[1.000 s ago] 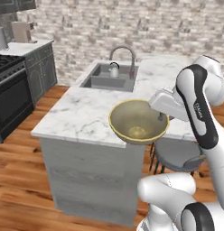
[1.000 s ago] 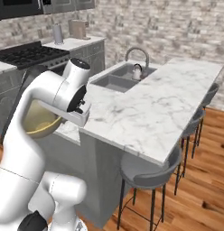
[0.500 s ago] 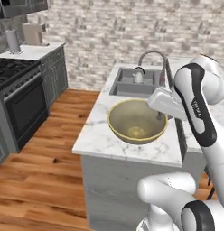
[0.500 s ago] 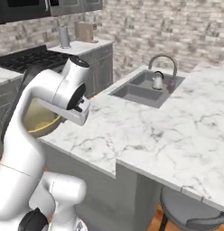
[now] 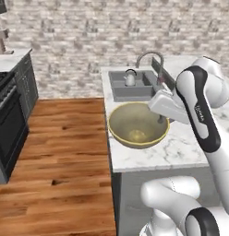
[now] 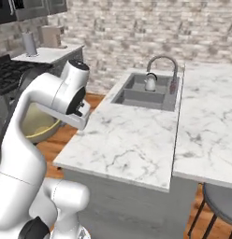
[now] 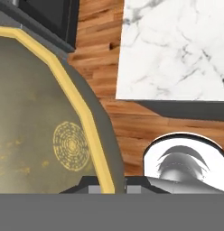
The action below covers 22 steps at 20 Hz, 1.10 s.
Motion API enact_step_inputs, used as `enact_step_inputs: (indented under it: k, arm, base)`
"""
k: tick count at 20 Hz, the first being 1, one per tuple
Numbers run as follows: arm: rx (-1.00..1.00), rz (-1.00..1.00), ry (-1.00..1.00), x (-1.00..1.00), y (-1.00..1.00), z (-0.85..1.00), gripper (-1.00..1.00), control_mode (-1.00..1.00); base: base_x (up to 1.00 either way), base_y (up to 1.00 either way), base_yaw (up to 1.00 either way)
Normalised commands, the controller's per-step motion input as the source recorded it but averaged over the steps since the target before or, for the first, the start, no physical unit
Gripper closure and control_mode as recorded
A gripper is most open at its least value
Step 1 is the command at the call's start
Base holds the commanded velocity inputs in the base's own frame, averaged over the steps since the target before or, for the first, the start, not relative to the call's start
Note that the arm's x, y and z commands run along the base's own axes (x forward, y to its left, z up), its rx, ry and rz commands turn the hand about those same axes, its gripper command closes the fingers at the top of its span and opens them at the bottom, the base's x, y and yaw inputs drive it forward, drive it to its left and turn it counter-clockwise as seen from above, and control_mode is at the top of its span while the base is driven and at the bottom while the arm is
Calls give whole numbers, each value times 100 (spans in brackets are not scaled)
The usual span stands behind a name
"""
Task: Pick the kettle and bowl and place them in the sink. Then turn on the water.
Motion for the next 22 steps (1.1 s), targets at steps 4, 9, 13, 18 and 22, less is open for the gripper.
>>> enact_step_inputs:
  k: [4, 9, 13, 18, 22]
  arm:
    - [0, 0, 0, 0, 0, 0, 100, 100]
    - [0, 0, 0, 0, 0, 0, 100, 100]
    - [0, 0, 0, 0, 0, 0, 100, 100]
    - [0, 0, 0, 0, 0, 0, 100, 100]
    - [0, 0, 0, 0, 0, 0, 100, 100]
  base:
    - [23, 87, -62]
    - [18, 75, -68]
    - [55, 63, -60]
    - [70, 62, -51]
    - [57, 66, -55]
